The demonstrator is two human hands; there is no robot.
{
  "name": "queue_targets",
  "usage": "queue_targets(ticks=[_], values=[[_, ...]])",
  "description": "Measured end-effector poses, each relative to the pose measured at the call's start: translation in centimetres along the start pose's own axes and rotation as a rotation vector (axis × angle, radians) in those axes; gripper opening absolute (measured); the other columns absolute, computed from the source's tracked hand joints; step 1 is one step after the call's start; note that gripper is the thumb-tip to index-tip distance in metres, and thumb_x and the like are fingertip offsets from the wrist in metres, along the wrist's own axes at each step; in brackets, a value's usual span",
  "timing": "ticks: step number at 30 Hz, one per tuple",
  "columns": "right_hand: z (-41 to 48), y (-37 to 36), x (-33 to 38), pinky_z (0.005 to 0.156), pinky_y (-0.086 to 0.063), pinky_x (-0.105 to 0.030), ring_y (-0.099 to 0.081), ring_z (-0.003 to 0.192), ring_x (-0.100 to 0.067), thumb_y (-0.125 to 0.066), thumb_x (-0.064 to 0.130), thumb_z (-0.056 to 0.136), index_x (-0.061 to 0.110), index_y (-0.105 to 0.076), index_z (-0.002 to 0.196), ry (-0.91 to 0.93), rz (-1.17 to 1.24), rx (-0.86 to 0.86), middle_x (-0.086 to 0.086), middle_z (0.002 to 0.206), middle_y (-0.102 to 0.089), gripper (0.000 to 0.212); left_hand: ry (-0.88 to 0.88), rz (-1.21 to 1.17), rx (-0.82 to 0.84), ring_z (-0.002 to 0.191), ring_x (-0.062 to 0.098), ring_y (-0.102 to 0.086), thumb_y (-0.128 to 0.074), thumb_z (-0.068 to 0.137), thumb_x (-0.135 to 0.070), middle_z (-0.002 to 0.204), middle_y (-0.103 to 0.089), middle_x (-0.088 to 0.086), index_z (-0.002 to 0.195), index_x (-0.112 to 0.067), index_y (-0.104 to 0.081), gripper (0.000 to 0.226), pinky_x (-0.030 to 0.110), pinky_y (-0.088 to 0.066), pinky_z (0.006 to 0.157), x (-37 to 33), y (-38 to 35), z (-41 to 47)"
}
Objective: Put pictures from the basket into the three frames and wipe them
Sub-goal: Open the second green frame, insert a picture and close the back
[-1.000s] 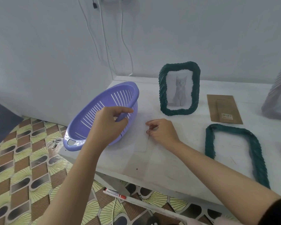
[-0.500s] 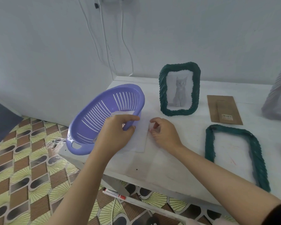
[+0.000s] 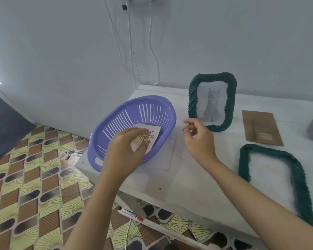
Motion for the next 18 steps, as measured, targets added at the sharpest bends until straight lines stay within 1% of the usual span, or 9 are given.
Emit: queue_targets(ticks=[2, 5, 6, 8, 10, 11, 13, 15, 18], values=[[0.9, -0.4, 1.8, 0.074, -0.048, -0.027, -0.056, 0.081, -0.014, -0.052, 0.013, 0.088, 0.019, -0.06, 0.107, 0.129, -0.067, 0.004, 0.003, 0.089, -0.064, 0.022, 0.055, 0.05, -0.102, 0.107, 0.012, -0.051, -0.065, 0.082, -0.018, 0.119, -0.062, -0.001, 0.11, -0.019, -0.068, 0.028, 0.02, -0.035, 0.086, 2.0, 1.7, -0.1], [2.0, -1.6, 4.9, 0.073, -0.044, -0.025, -0.052, 0.084, -0.013, -0.052, 0.013, 0.087, 0.017, -0.062, 0.105, 0.308, -0.174, 0.073, 0.008, 0.085, -0.062, 0.021, 0.145, 0.136, -0.153, 0.114, 0.024, -0.048, -0.067, 0.081, -0.018, 0.124, -0.058, 0.004, 0.105, -0.021, -0.07, 0.024, 0.039, -0.037, 0.094, 5.3, 3.6, -0.4], [2.4, -2.3, 5.8, 0.073, -0.043, -0.025, -0.051, 0.084, -0.014, -0.051, 0.013, 0.087, 0.017, -0.063, 0.104, 0.362, -0.232, 0.115, 0.008, 0.084, -0.062, 0.02, 0.179, 0.141, -0.15, 0.116, 0.025, -0.046, -0.067, 0.081, -0.018, 0.126, -0.057, 0.004, 0.105, -0.022, -0.069, 0.024, 0.042, -0.036, 0.096, 6.2, 4.0, -0.5], [3.5, -4.2, 7.2, 0.077, -0.041, -0.028, -0.052, 0.086, -0.018, -0.051, 0.014, 0.087, 0.015, -0.065, 0.099, 0.467, -0.378, 0.213, 0.004, 0.087, -0.067, 0.019, 0.232, 0.118, -0.129, 0.119, 0.025, -0.043, -0.066, 0.082, -0.018, 0.128, -0.055, 0.003, 0.105, -0.023, -0.069, 0.023, 0.043, -0.036, 0.098, 7.6, 4.4, -0.6], [4.6, -6.3, 7.8, 0.082, -0.039, -0.031, -0.055, 0.092, -0.022, -0.049, 0.016, 0.086, 0.014, -0.065, 0.101, 0.524, -0.572, 0.361, -0.001, 0.091, -0.069, 0.022, 0.238, 0.089, -0.118, 0.118, 0.022, -0.043, -0.066, 0.082, -0.017, 0.128, -0.055, 0.003, 0.104, -0.023, -0.069, 0.023, 0.04, -0.035, 0.097, 8.4, 4.4, -0.8], [5.0, -7.4, 7.9, 0.082, -0.037, -0.032, -0.055, 0.095, -0.024, -0.049, 0.016, 0.085, 0.015, -0.064, 0.103, 0.513, -0.67, 0.455, -0.002, 0.094, -0.068, 0.023, 0.235, 0.066, -0.118, 0.117, 0.018, -0.043, -0.066, 0.082, -0.017, 0.128, -0.054, 0.002, 0.104, -0.023, -0.069, 0.023, 0.036, -0.035, 0.096, 8.6, 4.3, -0.9], [5.6, -9.3, 7.2, 0.076, -0.035, -0.029, -0.056, 0.097, -0.025, -0.051, 0.014, 0.084, 0.015, -0.061, 0.108, 0.423, -0.857, 0.637, -0.004, 0.098, -0.065, 0.026, 0.233, 0.009, -0.122, 0.111, 0.008, -0.04, -0.066, 0.083, -0.016, 0.129, -0.053, -0.001, 0.103, -0.023, -0.069, 0.022, 0.029, -0.033, 0.093, 8.9, 4.1, -1.0], [5.7, -10.7, 6.3, 0.072, -0.034, -0.03, -0.056, 0.093, -0.025, -0.054, 0.012, 0.081, 0.016, -0.059, 0.111, 0.325, -1.035, 0.767, -0.004, 0.097, -0.062, 0.03, 0.244, -0.03, -0.127, 0.11, 0.003, -0.036, -0.065, 0.083, -0.017, 0.13, -0.051, -0.004, 0.102, -0.025, -0.068, 0.021, 0.027, -0.032, 0.093, 9.2, 3.9, -1.1], [6.0, -11.7, 5.7, 0.072, -0.036, -0.034, -0.052, 0.082, -0.024, -0.064, 0.011, 0.076, 0.014, -0.059, 0.104, 0.264, -1.123, 0.823, -0.001, 0.087, -0.056, 0.029, 0.257, -0.081, -0.138, 0.114, 0.004, -0.036, -0.065, 0.083, -0.017, 0.129, -0.05, -0.008, 0.098, -0.029, -0.068, 0.019, 0.029, -0.033, 0.093, 9.5, 3.7, -1.3]])
Point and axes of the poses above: each hand's wrist, its own z-axis towards the middle knuckle, its own y-axis out of the back of the hand, x = y × z, the point moved 4 cm from there along z, towards the middle knuckle
